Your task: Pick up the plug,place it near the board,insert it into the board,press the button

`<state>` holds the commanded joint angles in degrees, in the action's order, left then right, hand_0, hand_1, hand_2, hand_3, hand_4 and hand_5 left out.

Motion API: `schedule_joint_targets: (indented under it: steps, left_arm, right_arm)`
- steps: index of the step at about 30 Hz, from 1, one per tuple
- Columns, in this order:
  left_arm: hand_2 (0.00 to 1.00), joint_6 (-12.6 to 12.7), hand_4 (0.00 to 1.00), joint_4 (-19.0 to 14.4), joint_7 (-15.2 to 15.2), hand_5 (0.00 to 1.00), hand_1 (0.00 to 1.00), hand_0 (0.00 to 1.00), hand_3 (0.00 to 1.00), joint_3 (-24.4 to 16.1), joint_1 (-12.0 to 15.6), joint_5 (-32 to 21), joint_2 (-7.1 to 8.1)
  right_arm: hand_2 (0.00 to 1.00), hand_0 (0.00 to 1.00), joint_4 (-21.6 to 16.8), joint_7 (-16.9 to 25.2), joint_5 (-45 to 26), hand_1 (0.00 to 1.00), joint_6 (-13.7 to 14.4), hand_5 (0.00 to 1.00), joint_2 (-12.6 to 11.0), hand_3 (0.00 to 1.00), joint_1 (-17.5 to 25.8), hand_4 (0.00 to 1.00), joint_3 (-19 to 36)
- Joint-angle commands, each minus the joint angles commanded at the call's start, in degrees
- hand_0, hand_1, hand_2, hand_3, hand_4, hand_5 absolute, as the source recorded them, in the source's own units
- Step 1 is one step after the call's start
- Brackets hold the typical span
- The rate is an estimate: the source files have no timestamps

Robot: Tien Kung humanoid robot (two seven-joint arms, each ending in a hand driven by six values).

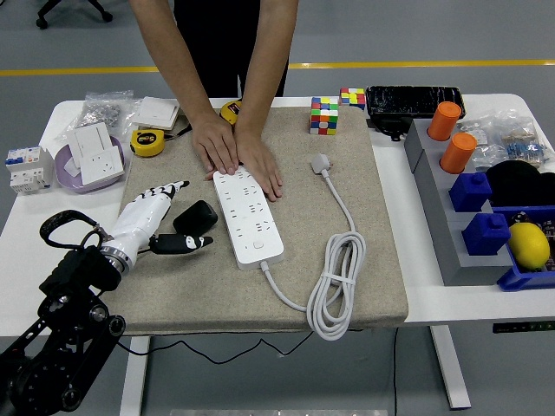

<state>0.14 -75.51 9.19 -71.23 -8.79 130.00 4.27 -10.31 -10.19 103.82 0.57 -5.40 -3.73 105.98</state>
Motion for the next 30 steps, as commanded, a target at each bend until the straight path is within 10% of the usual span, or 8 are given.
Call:
schedule_joint_targets:
  steps: [12,13,18,19,24,25,30]
  left_arm:
    - [0.835,6.1,0.998,8.8,-1.7,0.323,0.913,0.924,0.794,0.2,-2.9,0.0,-2.23]
    - [0.621,6.9,0.998,9.5,-1.9,0.329,0.715,0.792,0.625,0.1,-3.0,0.0,-2.42]
    - [0.621,10.5,0.998,11.8,-2.4,0.329,0.715,0.792,0.625,-0.3,-3.6,0.0,-3.17]
    - [0.385,11.4,0.998,12.4,-2.5,0.304,0.463,0.577,0.407,-0.3,-3.9,0.0,-3.31]
    - [0.385,14.4,0.998,13.5,-2.8,0.304,0.463,0.577,0.407,-0.4,-4.4,0.0,-3.66]
    - [0.312,14.7,0.67,13.5,-2.8,0.218,0.295,0.453,0.38,-0.5,-4.4,0.0,-3.71]
    - [0.312,15.1,0.67,13.2,-2.6,0.218,0.295,0.453,0.38,-0.1,-4.6,0.0,-3.42]
  right_arm:
    - [0.871,0.916,0.0,0.2,-0.1,0.885,0.3,0.998,0.0,0.931,-0.1,0.998,0.1]
    - [0.87,0.916,0.0,0.2,0.0,0.884,0.3,0.998,0.1,0.925,-0.1,0.998,0.2]
    - [0.87,0.916,0.0,0.2,0.2,0.884,0.3,0.998,0.1,0.925,-0.2,0.998,0.2]
    - [0.869,0.915,0.0,0.2,0.2,0.884,0.3,0.998,0.1,0.92,-0.2,0.998,0.3]
    - [0.869,0.915,0.0,0.4,0.0,0.884,0.5,0.998,0.1,0.92,-0.4,0.998,0.1]
    - [0.869,0.912,0.0,0.4,0.1,0.884,0.5,0.998,0.1,0.919,-0.4,0.998,0.1]
    - [0.869,0.912,0.0,0.5,0.2,0.884,0.5,0.998,0.1,0.919,-0.4,0.998,0.2]
